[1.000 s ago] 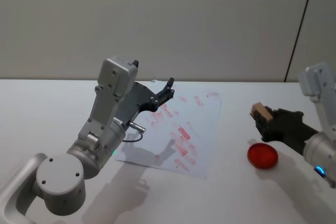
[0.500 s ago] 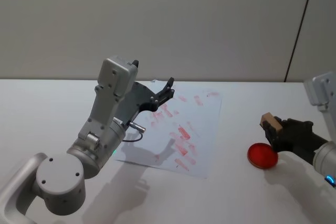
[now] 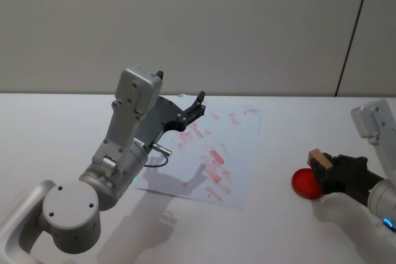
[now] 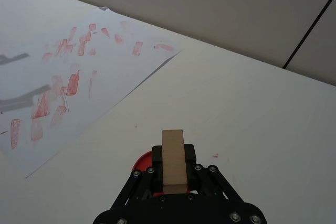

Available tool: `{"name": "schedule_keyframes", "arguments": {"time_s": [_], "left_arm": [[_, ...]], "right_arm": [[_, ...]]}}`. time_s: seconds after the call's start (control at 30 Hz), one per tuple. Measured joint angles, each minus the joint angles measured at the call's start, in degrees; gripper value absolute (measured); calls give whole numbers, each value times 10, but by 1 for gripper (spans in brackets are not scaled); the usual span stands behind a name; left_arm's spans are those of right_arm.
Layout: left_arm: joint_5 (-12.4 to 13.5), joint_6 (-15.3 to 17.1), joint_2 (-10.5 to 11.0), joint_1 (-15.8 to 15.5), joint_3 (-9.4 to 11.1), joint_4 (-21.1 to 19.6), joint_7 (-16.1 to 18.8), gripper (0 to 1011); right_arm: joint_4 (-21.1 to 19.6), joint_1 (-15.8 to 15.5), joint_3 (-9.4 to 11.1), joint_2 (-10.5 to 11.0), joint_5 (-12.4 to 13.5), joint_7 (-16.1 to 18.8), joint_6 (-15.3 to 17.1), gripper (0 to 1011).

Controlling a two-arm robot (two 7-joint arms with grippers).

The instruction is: Use the one hand to pick up the stamp and affix it onto the A4 paper.

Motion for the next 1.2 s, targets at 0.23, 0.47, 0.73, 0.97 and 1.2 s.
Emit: {"name": "schedule_keyframes", "arguments": {"time_s": [0.23,0.47,0.73,0.97,1.2], "left_arm": [[0,0,0,0,0,0,0,1002],[0,0,0,0,0,0,0,1003],[0,0,0,0,0,0,0,1002],[0,0,0,0,0,0,0,1002],[0,0,0,0,0,0,0,1002]], "right_arm": [[10,3,-5,-5,-8,3,1,220],[17,6,-7,-8,-14,5,1,380],[21,8,-9,-11,-17,6,1,624],[23,9,-10,-12,-19,7,0,834],[24,9,-11,-12,-19,7,0,998]]}}
